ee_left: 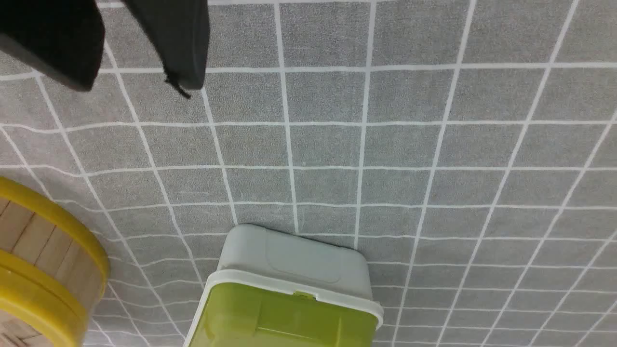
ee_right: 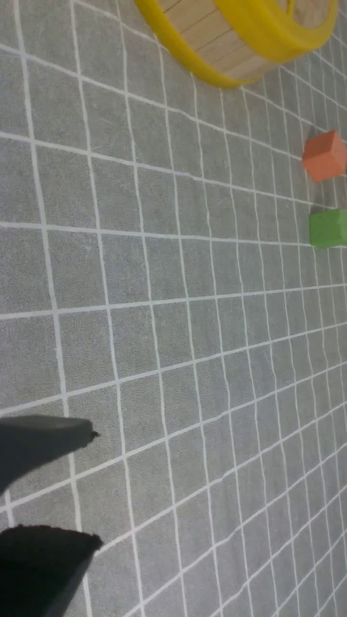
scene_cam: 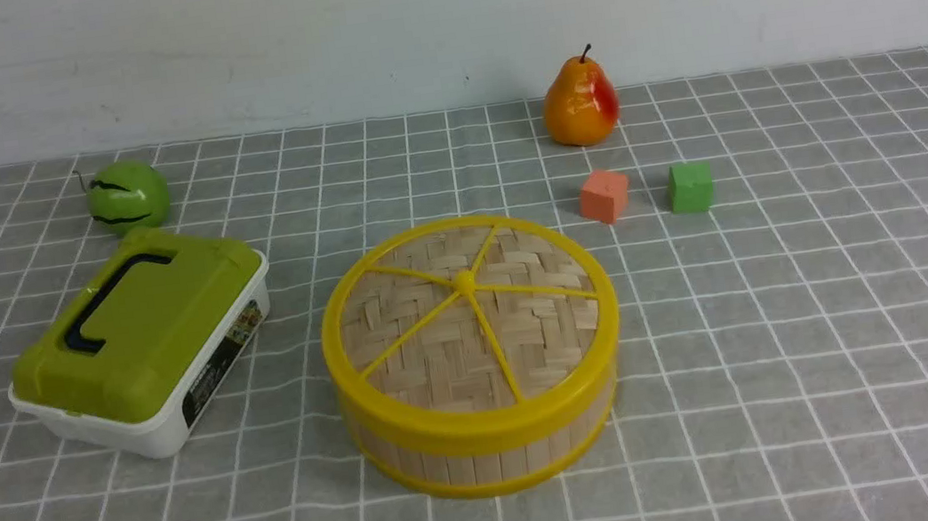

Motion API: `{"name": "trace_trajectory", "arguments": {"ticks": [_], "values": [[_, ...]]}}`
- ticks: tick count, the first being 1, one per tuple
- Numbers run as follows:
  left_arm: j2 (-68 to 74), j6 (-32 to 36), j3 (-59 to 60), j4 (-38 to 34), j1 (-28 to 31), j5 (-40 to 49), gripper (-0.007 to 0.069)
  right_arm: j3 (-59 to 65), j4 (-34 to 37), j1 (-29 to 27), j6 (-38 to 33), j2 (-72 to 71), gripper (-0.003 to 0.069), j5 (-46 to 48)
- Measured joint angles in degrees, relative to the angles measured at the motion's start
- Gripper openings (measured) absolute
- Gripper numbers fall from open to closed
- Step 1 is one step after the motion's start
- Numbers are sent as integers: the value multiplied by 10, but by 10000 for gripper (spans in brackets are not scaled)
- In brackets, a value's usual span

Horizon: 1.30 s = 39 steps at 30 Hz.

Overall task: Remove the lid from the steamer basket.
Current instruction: Use the right arm to lift the lid of the steamer

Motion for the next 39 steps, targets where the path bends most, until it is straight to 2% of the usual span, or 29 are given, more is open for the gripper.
{"name": "trace_trajectory", "arguments": {"ticks": [39], "values": [[0,0,0,7,0,0,239,0,0,0,0,0,241,0]]}}
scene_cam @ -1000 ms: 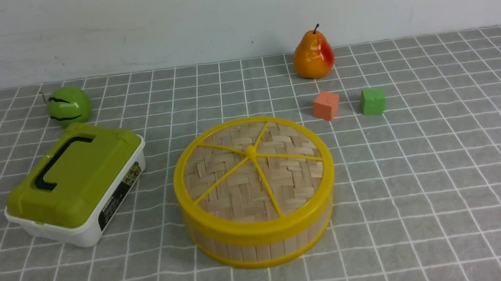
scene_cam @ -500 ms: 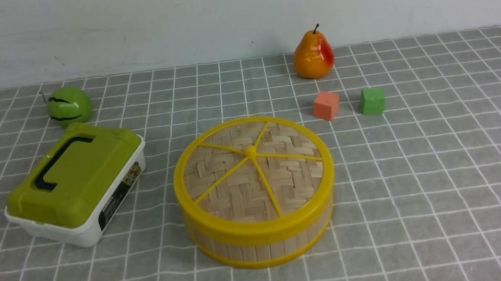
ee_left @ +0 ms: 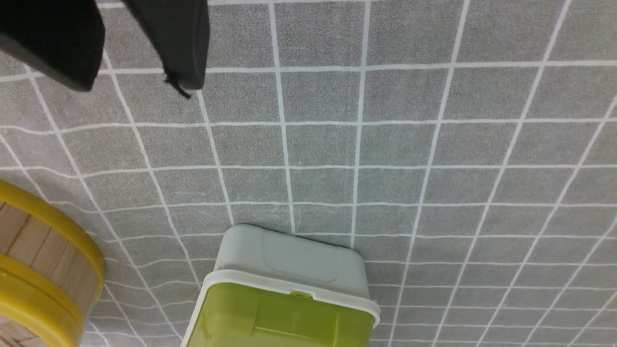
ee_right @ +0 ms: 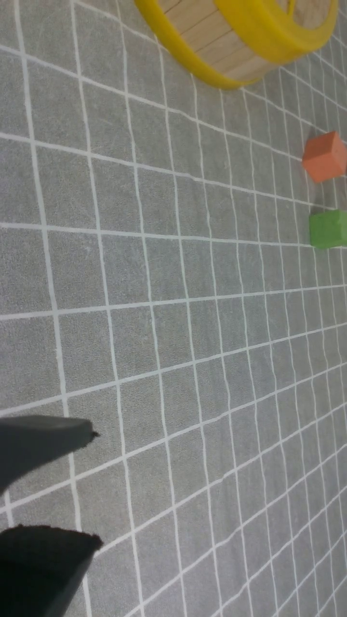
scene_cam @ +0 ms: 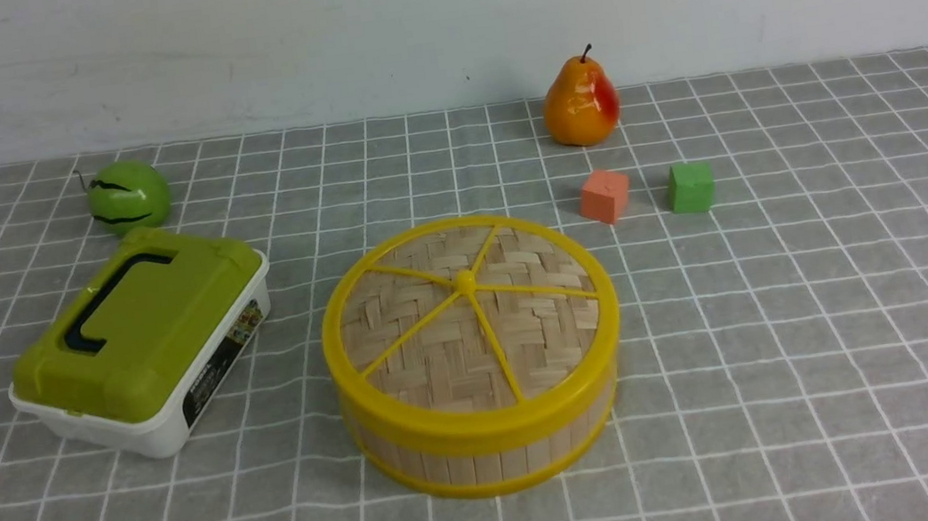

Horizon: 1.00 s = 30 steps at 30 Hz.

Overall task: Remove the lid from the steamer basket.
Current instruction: Use the right arm to lift the lid of the steamer

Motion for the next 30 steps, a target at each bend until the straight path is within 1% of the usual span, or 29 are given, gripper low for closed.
{"name": "trace_trajectory", "arguments": {"ticks": [11,14,16,17,18,19,21,22,23,24,30], "values": [[0,0,0,0,0,0,239,0,-2,0,0,0,241,0],[0,0,0,0,0,0,239,0,8,0,3,0,241,0],[0,0,0,0,0,0,239,0,87,0,49,0,241,0],[0,0,0,0,0,0,239,0,148,0,88,0,241,1],[0,0,0,0,0,0,239,0,159,0,95,0,241,2],[0,0,0,0,0,0,239,1,252,0,154,0,241,8],[0,0,0,0,0,0,239,3,344,0,213,0,241,10],[0,0,0,0,0,0,239,4,370,0,230,0,241,10],[0,0,0,0,0,0,239,4,370,0,230,0,241,10],[0,0,0,0,0,0,239,5,391,0,241,0,241,9],[0,0,0,0,0,0,239,5,395,0,233,0,241,-3]]}}
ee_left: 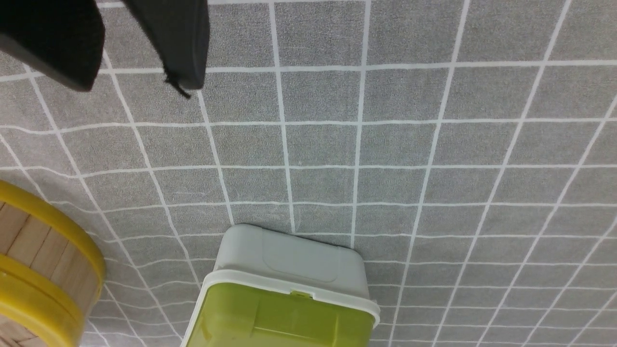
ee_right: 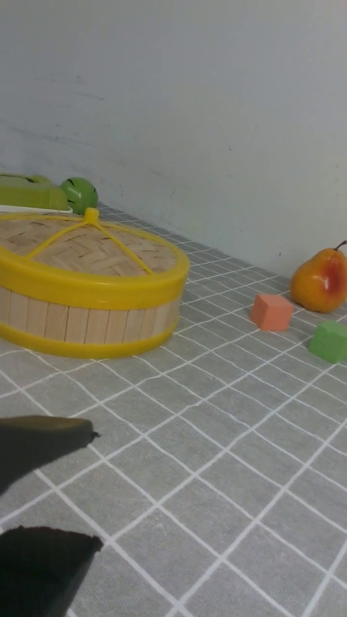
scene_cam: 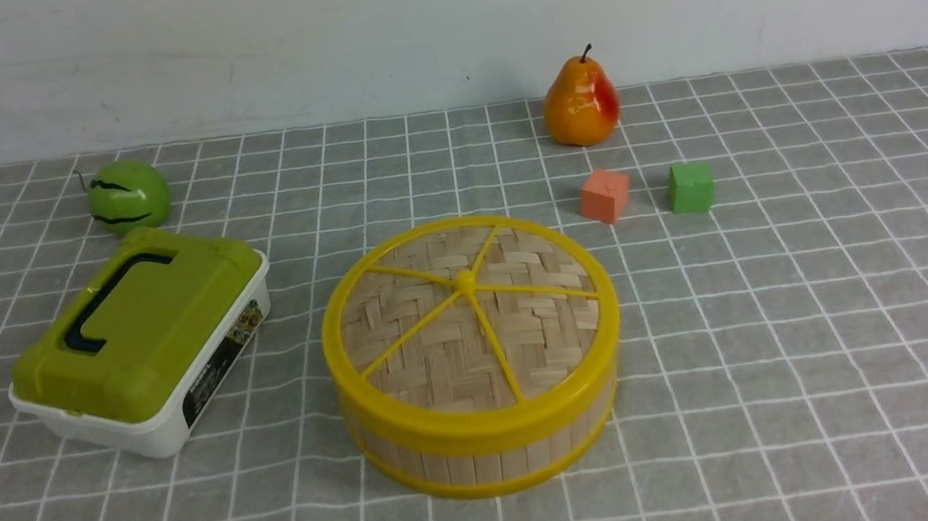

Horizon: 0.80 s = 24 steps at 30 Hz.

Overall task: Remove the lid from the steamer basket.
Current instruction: Use the right arm to lift the lid of the steamer

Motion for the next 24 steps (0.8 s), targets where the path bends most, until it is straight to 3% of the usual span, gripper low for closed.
{"name": "trace_trajectory", "arguments": {"ticks": [4,8,15,16,20,24], "values": [[0,0,0,0,0,0,239,0,-7,0,-37,0,241,5],[0,0,0,0,0,0,239,-13,-12,0,-129,0,231,43],[0,0,0,0,0,0,239,-262,-82,0,-363,146,-1,172],[0,0,0,0,0,0,239,-271,-83,0,-369,162,-6,185],[0,0,0,0,0,0,239,-478,-89,0,-504,344,-20,348],[0,0,0,0,0,0,239,-632,-56,0,-567,486,-6,441]]}}
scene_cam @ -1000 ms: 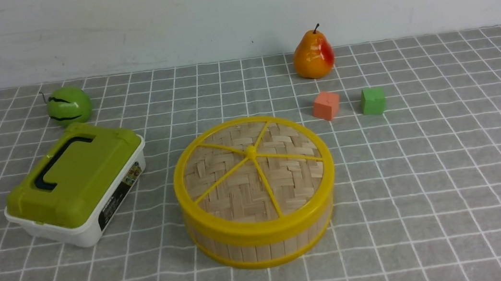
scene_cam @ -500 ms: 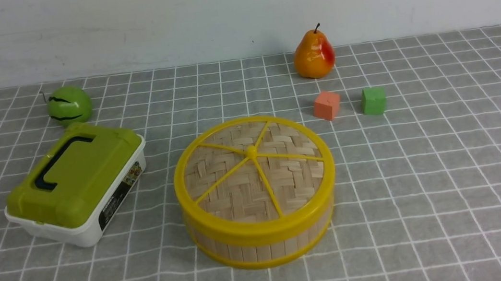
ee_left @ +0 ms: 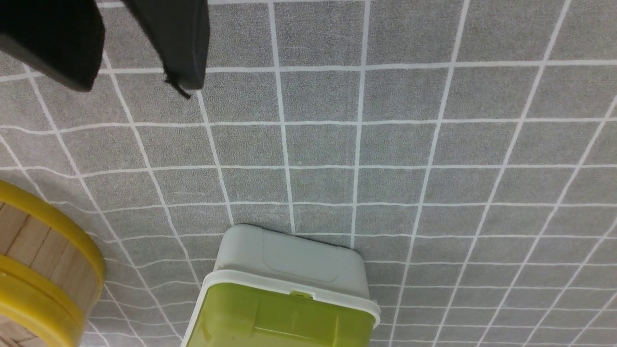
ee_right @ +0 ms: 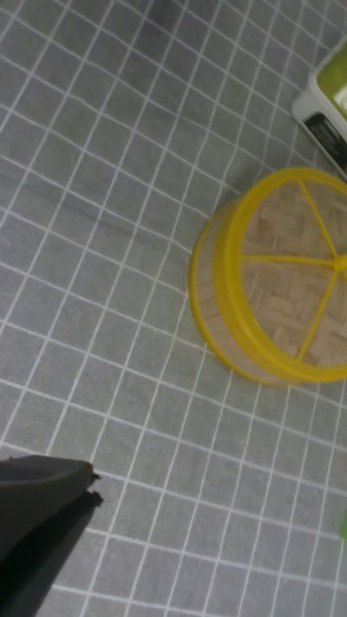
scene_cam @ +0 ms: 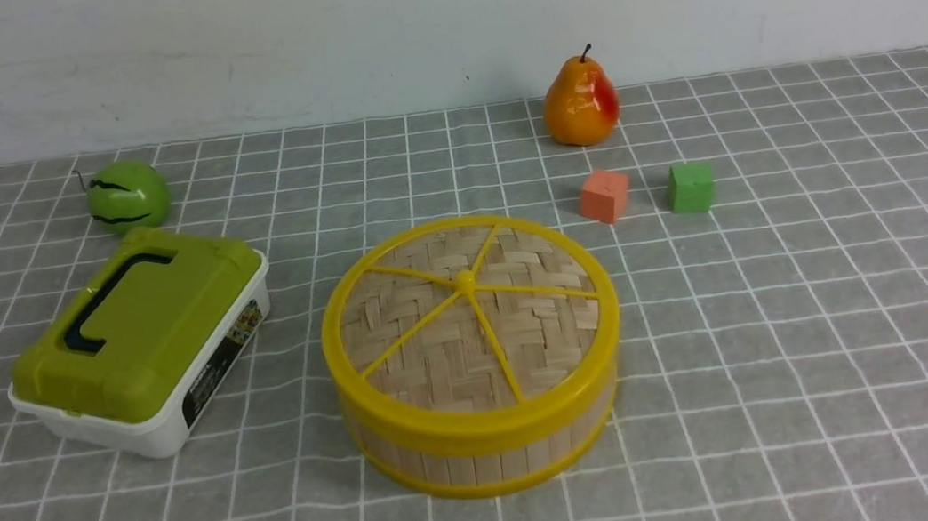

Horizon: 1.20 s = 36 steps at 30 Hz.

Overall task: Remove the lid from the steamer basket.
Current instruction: Use the right arm to lift the lid of the steamer

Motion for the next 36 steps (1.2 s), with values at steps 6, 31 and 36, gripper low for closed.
{"name": "trace_trajectory", "arguments": {"ticks": [6,31,36], "values": [[0,0,0,0,0,0,239,-148,6,35,-17,137,0,32],[0,0,0,0,0,0,239,-614,-307,387,210,744,296,50],[0,0,0,0,0,0,239,-629,-307,387,223,786,424,19]]}}
